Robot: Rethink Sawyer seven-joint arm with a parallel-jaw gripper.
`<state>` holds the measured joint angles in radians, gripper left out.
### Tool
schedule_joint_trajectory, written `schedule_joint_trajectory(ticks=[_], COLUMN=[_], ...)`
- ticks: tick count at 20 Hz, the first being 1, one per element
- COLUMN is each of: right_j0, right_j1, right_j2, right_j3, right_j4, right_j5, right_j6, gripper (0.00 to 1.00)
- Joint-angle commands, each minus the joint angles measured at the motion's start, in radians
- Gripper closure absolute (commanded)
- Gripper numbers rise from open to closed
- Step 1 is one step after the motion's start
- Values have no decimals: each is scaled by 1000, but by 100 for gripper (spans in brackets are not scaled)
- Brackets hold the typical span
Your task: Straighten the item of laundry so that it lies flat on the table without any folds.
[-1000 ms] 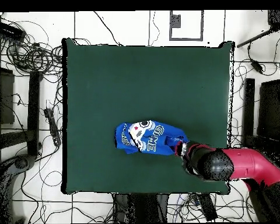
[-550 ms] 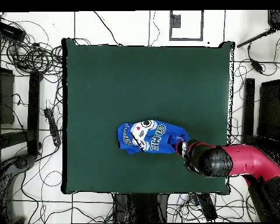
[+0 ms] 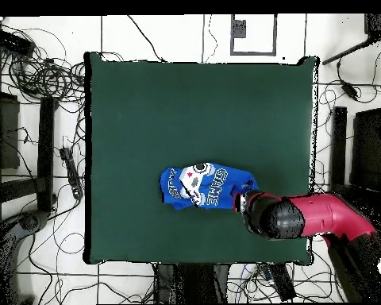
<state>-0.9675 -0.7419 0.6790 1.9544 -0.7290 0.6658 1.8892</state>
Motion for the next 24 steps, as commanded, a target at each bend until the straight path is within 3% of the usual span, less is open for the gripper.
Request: schedule_joint_trajectory(ticks=[1,12,24], right_j0=[72,183,254], right_j1=[-50,-133,-242], right_j2=[25,35,10], right_j3=[45,48,63], right_j4=[12,147,264], right_j5=[22,94,154], right_j6=[-61,-4,-15], gripper=[0,0,0])
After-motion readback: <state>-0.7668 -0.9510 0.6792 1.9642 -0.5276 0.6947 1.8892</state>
